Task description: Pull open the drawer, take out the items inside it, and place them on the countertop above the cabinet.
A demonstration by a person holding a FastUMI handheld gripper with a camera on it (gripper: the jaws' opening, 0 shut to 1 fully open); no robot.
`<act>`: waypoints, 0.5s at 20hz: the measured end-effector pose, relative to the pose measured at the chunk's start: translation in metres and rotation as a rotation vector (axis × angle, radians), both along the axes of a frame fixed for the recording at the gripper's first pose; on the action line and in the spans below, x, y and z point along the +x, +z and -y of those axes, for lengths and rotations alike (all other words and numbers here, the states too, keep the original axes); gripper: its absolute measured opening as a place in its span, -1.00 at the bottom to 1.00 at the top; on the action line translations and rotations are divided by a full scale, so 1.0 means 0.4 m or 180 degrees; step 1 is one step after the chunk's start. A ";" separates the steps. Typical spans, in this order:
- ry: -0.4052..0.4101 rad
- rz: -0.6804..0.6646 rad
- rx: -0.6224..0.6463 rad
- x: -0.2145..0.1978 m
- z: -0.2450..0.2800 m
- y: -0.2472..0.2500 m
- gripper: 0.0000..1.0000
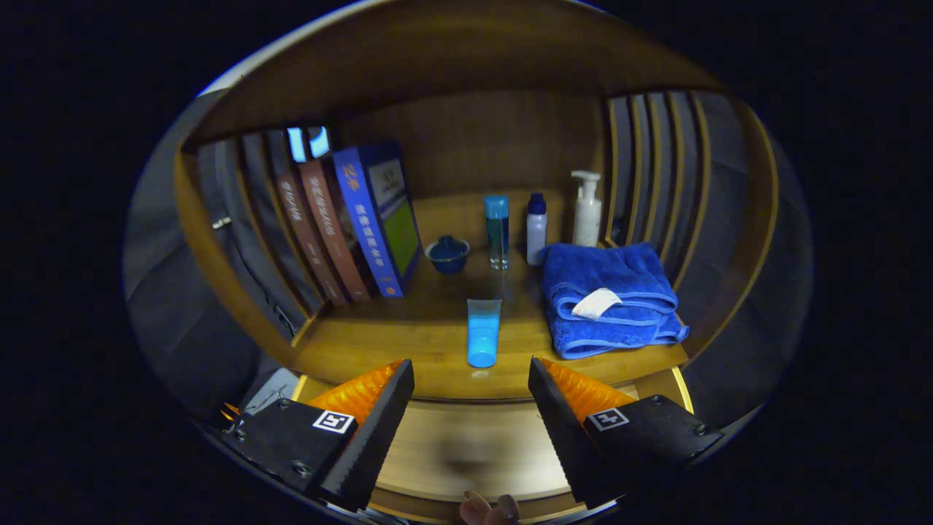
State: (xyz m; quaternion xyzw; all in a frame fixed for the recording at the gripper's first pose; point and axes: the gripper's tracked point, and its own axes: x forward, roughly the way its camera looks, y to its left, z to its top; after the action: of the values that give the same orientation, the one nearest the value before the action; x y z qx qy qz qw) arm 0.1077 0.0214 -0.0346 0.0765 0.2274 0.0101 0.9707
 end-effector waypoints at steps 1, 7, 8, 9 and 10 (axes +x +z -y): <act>-0.0001 0.0138 0.0038 -0.048 -0.007 0.014 1.00; -0.0024 0.0837 -0.0071 -0.275 -0.023 -0.005 0.99; -0.0014 0.0906 -0.0086 -0.308 -0.028 -0.019 1.00; 0.0009 0.0964 -0.0081 -0.346 -0.031 -0.040 0.99; 0.0009 0.0996 -0.0086 -0.385 -0.033 -0.054 0.99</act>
State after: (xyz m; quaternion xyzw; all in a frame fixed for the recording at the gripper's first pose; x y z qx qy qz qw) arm -0.0461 0.0344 -0.0563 0.0606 0.0735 0.0202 0.9952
